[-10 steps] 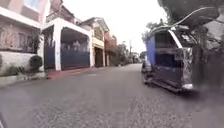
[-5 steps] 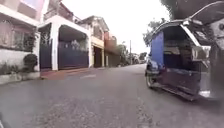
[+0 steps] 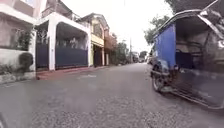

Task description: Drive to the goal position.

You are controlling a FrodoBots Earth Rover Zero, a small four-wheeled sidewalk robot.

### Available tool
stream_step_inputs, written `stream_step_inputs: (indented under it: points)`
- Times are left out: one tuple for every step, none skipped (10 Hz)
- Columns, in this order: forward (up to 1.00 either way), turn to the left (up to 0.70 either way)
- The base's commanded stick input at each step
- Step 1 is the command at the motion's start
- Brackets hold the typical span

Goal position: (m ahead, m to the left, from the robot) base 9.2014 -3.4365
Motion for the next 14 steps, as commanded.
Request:
stream_step_inputs:
  points:
    - [0.7, 0.0]
    - [0.7, 0.0]
    - [0.7, 0.0]
    - [0.7, 0.0]
    - [0.7, 0.0]
    - [0.7, 0.0]
    - [0.7, 0.0]
    - [0.7, 0.0]
    - [0.7, 0.0]
    - [0.7, 0.0]
    - [0.7, 0.0]
    - [0.7, 0.0]
    - [0.7, 0.0]
    - [0.7, 0.0]
